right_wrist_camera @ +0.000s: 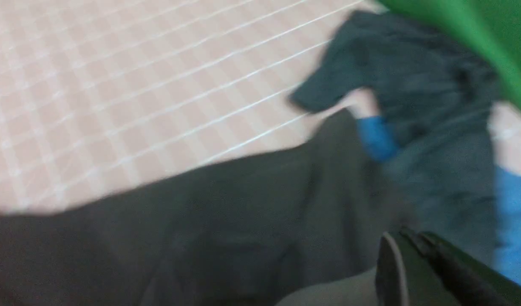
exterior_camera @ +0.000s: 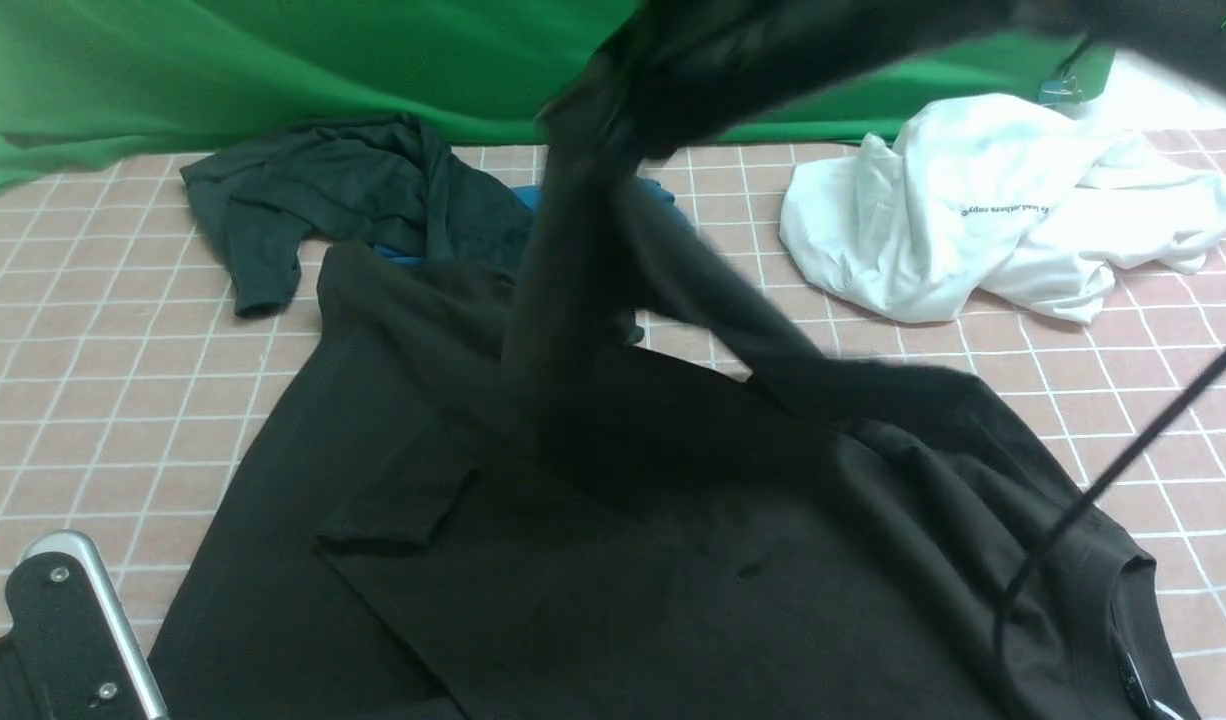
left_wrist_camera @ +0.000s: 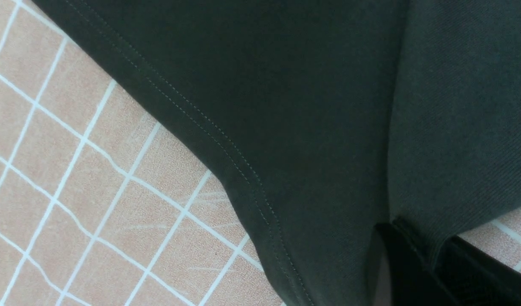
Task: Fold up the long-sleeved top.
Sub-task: Use the right arm to drag and drop the cuff onto the cuffclosest to the right arm, then use both arms simultaneously to clamp the lower edge of the clothing fabric
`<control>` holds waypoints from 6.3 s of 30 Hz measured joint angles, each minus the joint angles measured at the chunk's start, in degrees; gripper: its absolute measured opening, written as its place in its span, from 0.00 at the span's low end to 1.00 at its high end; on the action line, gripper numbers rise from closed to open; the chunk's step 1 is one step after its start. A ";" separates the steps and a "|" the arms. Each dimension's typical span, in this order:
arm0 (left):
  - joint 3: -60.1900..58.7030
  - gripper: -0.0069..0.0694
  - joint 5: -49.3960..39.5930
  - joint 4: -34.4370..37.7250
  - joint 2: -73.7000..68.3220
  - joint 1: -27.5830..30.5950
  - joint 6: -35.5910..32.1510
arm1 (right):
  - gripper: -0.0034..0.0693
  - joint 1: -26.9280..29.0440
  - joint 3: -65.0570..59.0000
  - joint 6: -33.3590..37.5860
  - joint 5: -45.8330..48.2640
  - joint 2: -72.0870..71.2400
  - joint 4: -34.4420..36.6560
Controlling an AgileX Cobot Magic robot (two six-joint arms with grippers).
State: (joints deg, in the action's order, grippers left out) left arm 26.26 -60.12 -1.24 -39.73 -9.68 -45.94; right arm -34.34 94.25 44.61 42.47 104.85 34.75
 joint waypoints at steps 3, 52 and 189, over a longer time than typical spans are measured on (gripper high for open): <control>0.00 0.14 0.26 0.00 1.12 0.00 0.00 | 0.14 -3.46 -4.93 -1.34 -0.16 0.29 -4.66; 0.00 0.14 0.33 1.23 4.68 0.00 0.11 | 0.09 -15.58 0.90 -19.03 -5.04 21.54 -9.71; 0.00 0.14 1.87 4.08 4.68 0.00 0.23 | 0.51 -13.84 -9.96 -31.37 -12.21 1.07 -15.71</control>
State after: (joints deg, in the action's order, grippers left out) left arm 26.26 -58.25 2.84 -35.05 -9.68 -45.70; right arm -48.19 84.29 13.24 30.26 105.91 19.04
